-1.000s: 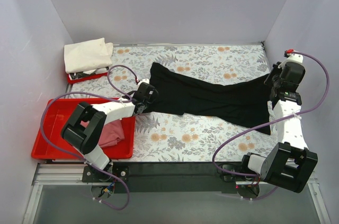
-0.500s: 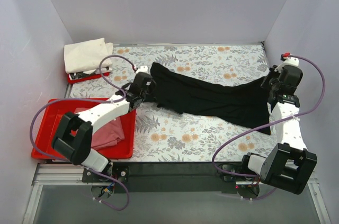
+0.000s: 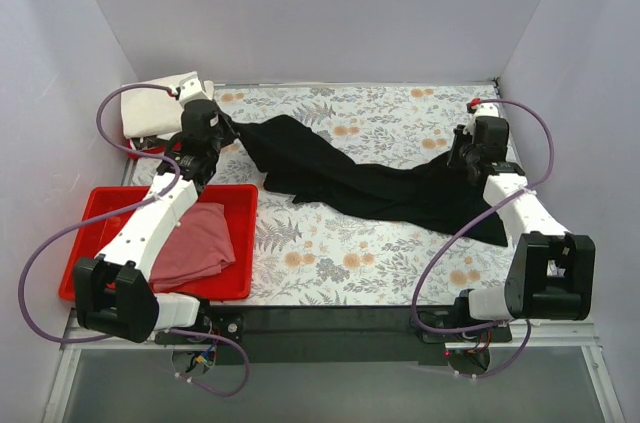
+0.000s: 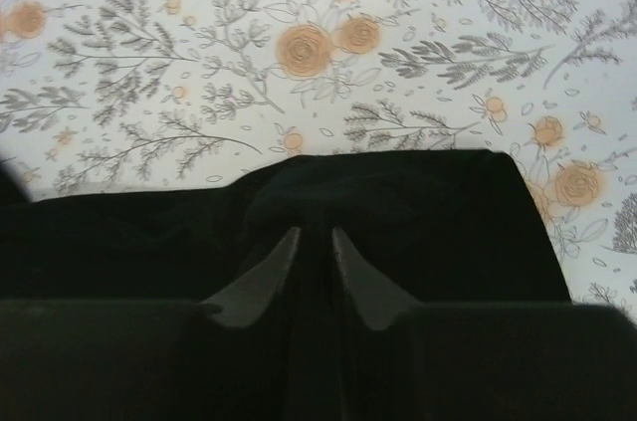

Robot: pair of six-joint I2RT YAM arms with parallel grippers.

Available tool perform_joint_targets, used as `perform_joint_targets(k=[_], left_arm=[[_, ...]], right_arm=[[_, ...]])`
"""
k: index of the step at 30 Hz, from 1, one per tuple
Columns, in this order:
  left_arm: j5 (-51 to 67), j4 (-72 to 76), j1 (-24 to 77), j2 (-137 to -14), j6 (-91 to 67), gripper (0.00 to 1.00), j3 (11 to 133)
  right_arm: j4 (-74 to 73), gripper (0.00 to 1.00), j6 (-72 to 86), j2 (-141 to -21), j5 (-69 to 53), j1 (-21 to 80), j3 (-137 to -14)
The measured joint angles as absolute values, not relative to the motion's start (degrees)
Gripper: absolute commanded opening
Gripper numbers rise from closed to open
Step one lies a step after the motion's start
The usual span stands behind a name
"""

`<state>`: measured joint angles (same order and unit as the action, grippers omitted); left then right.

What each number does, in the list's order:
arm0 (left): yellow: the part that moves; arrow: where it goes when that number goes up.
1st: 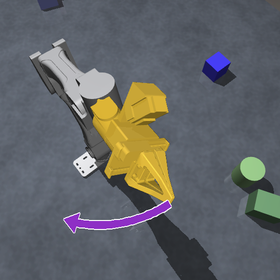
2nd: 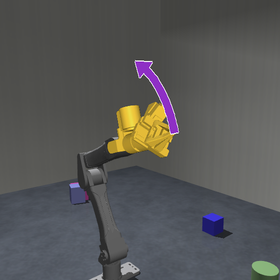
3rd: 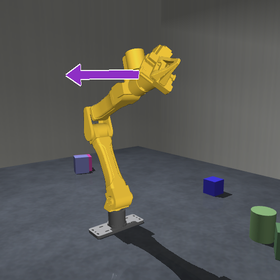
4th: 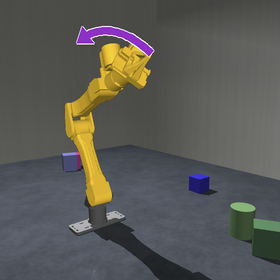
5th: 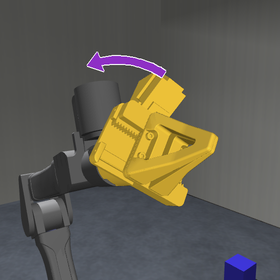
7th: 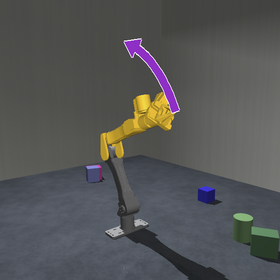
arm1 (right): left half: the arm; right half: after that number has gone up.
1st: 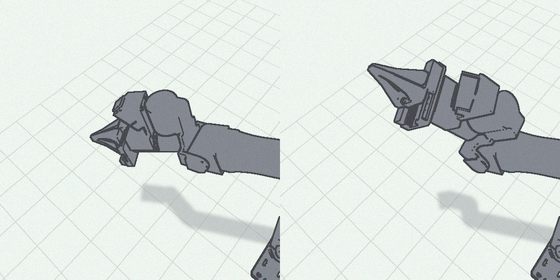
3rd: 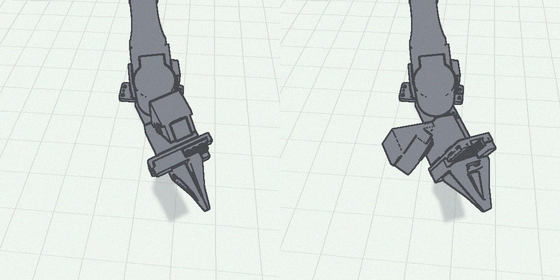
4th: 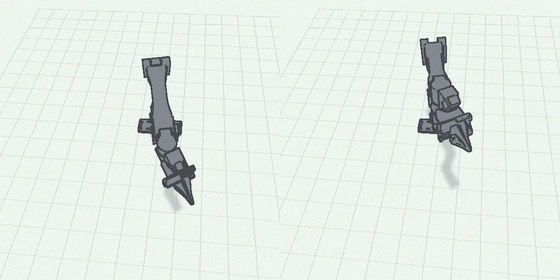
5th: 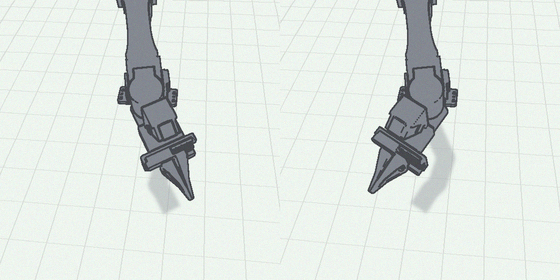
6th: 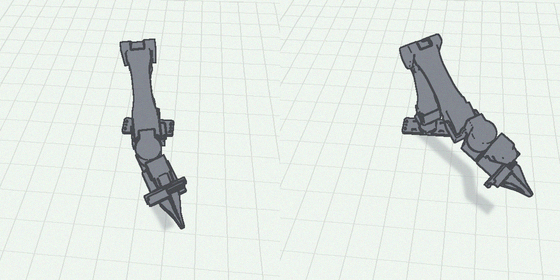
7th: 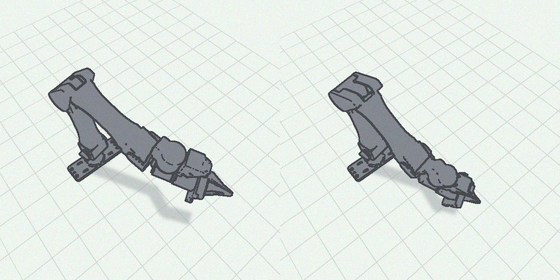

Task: Fold and stack the t-shirts
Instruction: Flatten the tshirt out

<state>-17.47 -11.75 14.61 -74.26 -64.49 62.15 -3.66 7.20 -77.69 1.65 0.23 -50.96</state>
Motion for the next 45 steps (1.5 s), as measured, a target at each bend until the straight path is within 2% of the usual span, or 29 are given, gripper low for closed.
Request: perform_joint_targets(k=[2, 7, 16, 18, 22, 25, 28, 35, 40, 45], left_arm=[[-17.8, -12.3, 14.3, -74.8, -64.3, 0.0, 61.4], [-17.8, -12.9, 14.1, -76.4, -64.0, 0.0, 61.2], [-17.5, -12.0, 13.7, -76.7, -63.4, 0.0, 58.8], [-17.3, -11.9, 13.6, -76.7, -63.3, 0.0, 58.3], [-16.9, -11.6, 13.6, -76.9, -63.0, 0.0, 57.6], [-16.7, -11.4, 13.6, -77.1, -62.8, 0.0, 57.6], [-16.7, -11.3, 13.6, -77.2, -62.8, 0.0, 57.5], [-16.7, -11.1, 13.6, -77.2, -62.6, 0.0, 57.5], [-16.7, -11.1, 13.6, -77.2, -62.6, 0.0, 57.5], [-16.7, -11.1, 13.6, -77.2, -62.5, 0.0, 57.5]], right_arm=[[-4.0, 0.34, 7.3, -78.7, 3.6, 0.1, -51.2], [-4.9, 0.5, 7.9, -77.7, 5.9, 0.2, -50.3], [-4.8, 0.54, 10.8, -74.8, 7.4, 1.4, -41.5], [-5.0, 0.52, 11.4, -74.1, 7.4, 1.4, -39.7], [-4.9, 0.4, 12.2, -74.6, 7.4, 1.4, -38.5], [-4.1, 0.34, 12.3, -76.4, 7.5, 1.4, -38.5], [-3.9, 0.33, 12.2, -78.9, 7.6, 1.4, -38.6], [-2.9, 0.31, 12.2, -82.2, 7.7, 0.9, -38.9], [-2.8, 0.38, 12.2, -82.4, 7.8, 0.7, -38.9], [-1.8, 0.39, 12.3, -83.2, 7.7, -1.2, -39.1]])
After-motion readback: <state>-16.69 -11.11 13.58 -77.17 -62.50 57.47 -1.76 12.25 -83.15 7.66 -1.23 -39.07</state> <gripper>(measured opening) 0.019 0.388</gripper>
